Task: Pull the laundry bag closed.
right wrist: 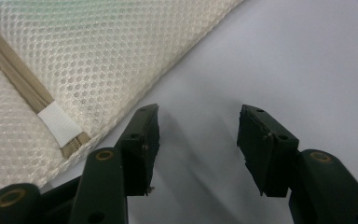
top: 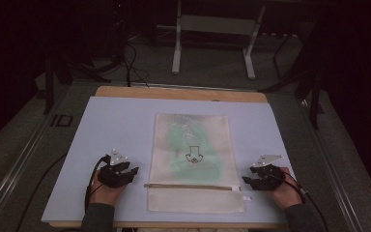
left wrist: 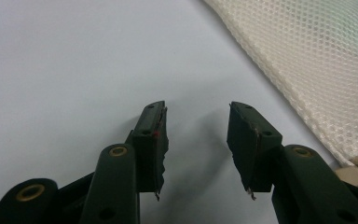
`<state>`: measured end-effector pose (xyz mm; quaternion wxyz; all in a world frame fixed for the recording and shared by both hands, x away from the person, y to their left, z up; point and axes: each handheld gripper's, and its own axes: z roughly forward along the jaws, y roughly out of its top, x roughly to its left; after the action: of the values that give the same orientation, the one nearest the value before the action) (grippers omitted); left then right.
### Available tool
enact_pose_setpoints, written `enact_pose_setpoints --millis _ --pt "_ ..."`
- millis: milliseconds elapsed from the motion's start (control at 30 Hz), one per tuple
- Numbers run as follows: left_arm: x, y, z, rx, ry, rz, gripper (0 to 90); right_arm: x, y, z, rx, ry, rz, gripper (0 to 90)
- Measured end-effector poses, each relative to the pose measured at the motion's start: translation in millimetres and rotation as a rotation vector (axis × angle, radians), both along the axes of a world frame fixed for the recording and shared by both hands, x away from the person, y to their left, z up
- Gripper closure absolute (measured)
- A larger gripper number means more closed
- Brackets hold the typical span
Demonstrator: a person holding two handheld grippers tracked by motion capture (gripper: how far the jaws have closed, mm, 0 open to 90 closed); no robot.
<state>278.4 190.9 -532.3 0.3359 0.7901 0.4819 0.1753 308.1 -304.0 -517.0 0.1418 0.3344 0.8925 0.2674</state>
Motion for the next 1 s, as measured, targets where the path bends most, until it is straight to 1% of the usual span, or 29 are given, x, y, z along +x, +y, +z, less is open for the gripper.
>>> enact_pose_setpoints --millis 200,333,400,500,667,700,800,900,1000 --pt "-0.2 -1.5 -0.2 0.0 0.001 -0.02 56.8 -1.3 1.2 0.3 0.0 0.005 0.021 47.7" --pt "-0.4 -1.8 -0.1 -0.001 0.002 -0.024 56.8 -1.6 2.4 0.8 0.001 0.007 0.029 47.6" --pt "-0.5 -1.7 0.1 -0.002 0.0 -0.026 56.8 -2.6 4.4 3.2 0.019 0.008 0.045 47.6" --pt "-0.8 -2.0 0.4 -0.003 -0.003 -0.029 56.8 -4.1 7.7 7.1 0.019 0.008 0.064 48.0" --pt "-1.5 -2.2 1.2 -0.007 -0.008 -0.033 56.8 -6.8 15.6 12.7 0.008 0.01 0.106 49.4" --pt "-1.5 -2.2 1.2 -0.007 -0.008 -0.033 56.8 -6.8 15.6 12.7 0.008 0.01 0.106 49.4" --pt "-1.6 -2.5 1.2 -0.005 -0.009 -0.032 56.7 -8.8 22.3 16.0 -0.014 0.01 0.146 53.9" --pt "-1.7 -2.3 1.3 -0.007 -0.009 -0.031 56.6 -10.7 29.5 17.7 -0.019 0.013 0.175 53.9" --pt "-1.9 -2.3 1.5 -0.008 -0.01 -0.031 56.6 -11.7 35.2 18.8 -0.019 0.017 0.192 53.7"
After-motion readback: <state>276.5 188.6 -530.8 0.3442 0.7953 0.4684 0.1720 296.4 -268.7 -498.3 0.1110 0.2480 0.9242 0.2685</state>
